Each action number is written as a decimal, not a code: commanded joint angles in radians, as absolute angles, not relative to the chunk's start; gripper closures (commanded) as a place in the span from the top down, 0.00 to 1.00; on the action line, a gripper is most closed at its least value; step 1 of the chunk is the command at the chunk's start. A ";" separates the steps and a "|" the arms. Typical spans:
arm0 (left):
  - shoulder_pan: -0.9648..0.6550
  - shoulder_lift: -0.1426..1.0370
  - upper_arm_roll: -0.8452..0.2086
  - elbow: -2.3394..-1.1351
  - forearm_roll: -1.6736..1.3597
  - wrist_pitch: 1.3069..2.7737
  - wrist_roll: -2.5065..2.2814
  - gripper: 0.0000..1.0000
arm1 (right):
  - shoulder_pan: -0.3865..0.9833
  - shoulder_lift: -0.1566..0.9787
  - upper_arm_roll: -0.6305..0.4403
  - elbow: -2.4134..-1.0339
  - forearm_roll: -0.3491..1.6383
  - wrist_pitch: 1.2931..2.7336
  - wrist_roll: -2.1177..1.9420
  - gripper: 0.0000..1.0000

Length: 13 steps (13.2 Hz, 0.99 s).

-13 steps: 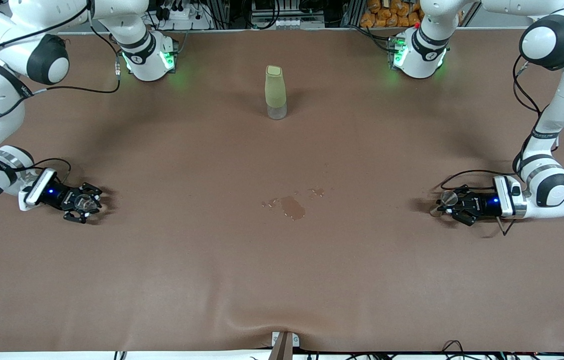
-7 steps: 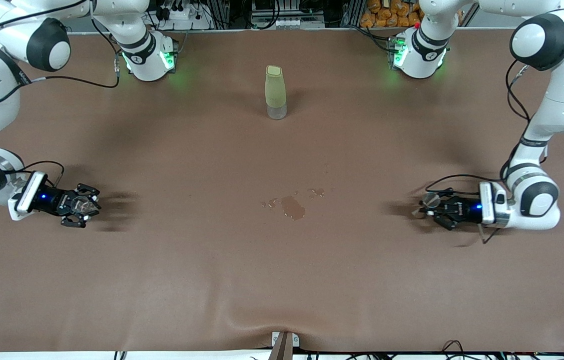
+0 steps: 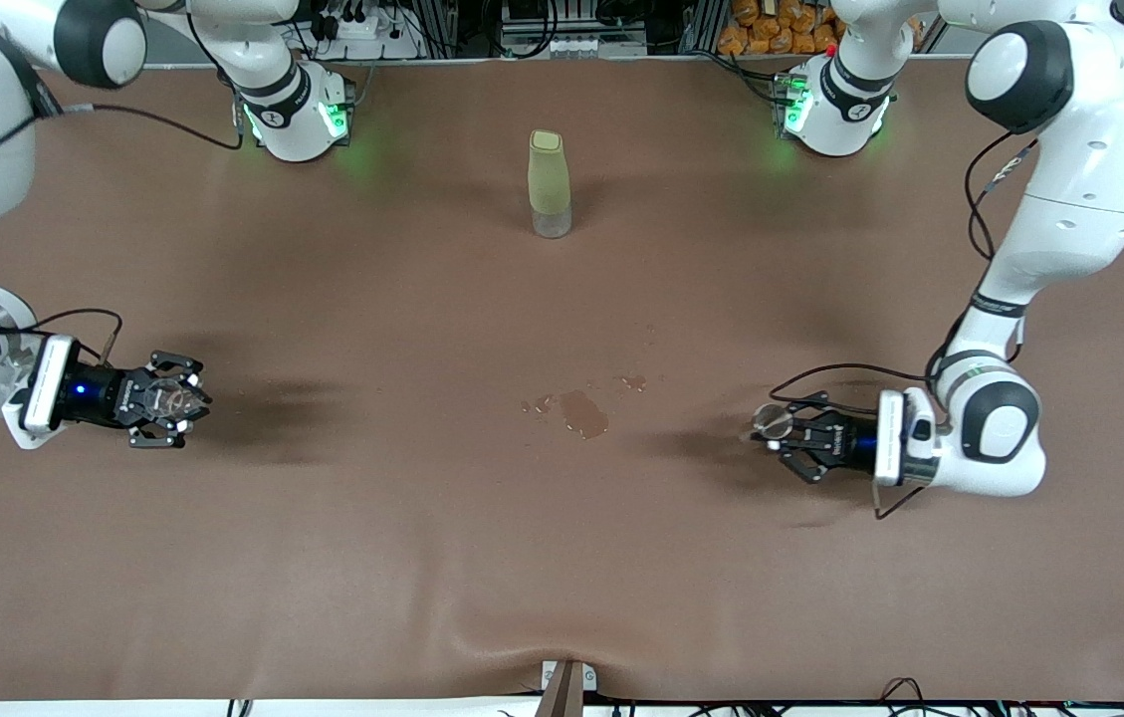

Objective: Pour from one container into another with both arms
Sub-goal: 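Lift the beaker with the right gripper while the left gripper brings the jigger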

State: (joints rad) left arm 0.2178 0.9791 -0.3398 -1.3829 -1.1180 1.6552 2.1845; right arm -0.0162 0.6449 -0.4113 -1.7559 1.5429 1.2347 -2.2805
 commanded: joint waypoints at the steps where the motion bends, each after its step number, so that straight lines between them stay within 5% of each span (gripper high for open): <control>1: 0.115 0.965 -0.333 -1.378 -1.155 1.748 2.151 0.00 | 0.049 0.476 -0.420 -1.899 1.525 1.285 -2.212 0.00; 9: -0.061 0.971 -0.334 -1.349 -1.366 1.936 2.181 0.00 | 0.156 0.145 -0.429 -2.192 1.514 1.422 -2.157 0.00; 13: -0.129 0.976 -0.333 -1.312 -1.442 2.025 2.259 0.00 | 0.179 0.106 -0.426 -2.197 1.508 1.434 -2.094 0.00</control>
